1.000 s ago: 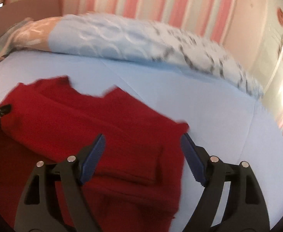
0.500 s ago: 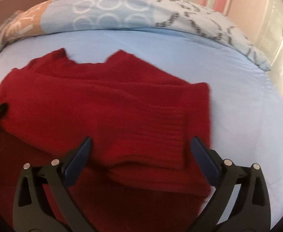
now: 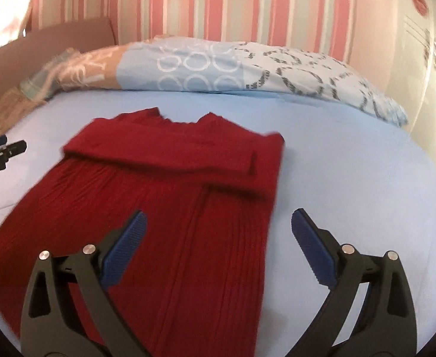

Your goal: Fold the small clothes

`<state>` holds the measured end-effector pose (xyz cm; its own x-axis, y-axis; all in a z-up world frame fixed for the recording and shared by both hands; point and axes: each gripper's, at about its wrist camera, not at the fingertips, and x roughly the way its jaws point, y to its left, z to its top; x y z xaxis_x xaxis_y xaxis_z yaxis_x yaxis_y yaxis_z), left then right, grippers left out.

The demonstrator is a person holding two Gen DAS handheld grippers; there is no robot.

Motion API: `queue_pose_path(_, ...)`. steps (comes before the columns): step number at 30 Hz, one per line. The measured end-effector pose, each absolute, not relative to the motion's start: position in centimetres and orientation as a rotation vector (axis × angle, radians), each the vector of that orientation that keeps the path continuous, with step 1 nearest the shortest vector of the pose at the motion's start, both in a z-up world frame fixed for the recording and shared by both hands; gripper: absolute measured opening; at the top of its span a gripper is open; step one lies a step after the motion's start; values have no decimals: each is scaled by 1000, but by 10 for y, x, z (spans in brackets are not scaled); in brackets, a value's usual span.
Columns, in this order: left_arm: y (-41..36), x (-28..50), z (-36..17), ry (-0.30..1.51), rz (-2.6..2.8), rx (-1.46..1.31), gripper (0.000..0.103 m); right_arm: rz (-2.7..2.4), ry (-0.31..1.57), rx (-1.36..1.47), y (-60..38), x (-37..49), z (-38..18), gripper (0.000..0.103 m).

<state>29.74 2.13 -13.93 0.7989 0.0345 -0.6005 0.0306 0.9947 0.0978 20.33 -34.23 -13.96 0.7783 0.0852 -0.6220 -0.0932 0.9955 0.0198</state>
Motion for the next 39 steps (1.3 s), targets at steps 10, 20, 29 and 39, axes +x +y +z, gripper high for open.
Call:
queue_pose_path(10, 50, 133, -162, 618, 50, 85, 102, 31, 699, 115, -353, 60, -165, 89)
queue_pose_path(20, 68, 90, -188, 684, 79, 55, 101, -7, 731, 279, -365, 36, -196, 68)
queue_pose_path(29, 68, 93, -186, 693, 77, 67, 102, 6, 829, 264, -363, 51, -211, 35)
queue_pose_path(39, 74, 100, -198, 737, 29, -1, 101, 53, 793, 250, -361, 40, -202, 10)
